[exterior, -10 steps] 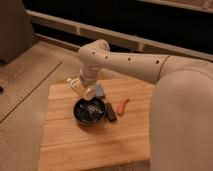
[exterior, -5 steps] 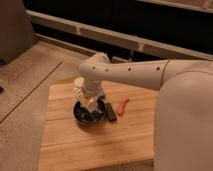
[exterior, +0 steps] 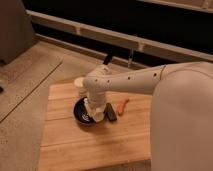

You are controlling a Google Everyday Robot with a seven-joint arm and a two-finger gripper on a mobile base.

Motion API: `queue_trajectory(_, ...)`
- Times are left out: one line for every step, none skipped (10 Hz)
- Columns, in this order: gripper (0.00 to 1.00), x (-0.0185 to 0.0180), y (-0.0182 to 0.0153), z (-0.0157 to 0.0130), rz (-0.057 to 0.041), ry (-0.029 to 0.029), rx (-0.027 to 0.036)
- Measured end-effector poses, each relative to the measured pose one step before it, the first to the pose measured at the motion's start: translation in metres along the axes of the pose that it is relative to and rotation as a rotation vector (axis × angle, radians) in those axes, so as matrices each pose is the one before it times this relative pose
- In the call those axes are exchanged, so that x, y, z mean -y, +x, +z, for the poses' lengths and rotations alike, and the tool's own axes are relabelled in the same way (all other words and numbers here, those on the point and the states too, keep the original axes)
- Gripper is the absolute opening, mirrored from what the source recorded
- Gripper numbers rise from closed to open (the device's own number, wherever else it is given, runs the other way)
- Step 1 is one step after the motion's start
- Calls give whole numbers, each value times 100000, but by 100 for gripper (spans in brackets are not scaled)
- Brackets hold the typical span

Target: Place the bottle in the ceramic bowl

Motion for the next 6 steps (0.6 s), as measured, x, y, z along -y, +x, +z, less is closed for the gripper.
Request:
queue_trajectory(0,-188,-196,293,34,271,162)
queue_trajectory(0,-381,-318,174,-619,168,400)
queue_trajectory(0,-365,-147,98,-66,-333,199)
queue_trajectory(2,-160,-119,86,47,-74,286)
queue_trajectory(12,-258,-25,107,713,-579,25)
queue_trajectory(20,-98,55,63,905,-554,-171)
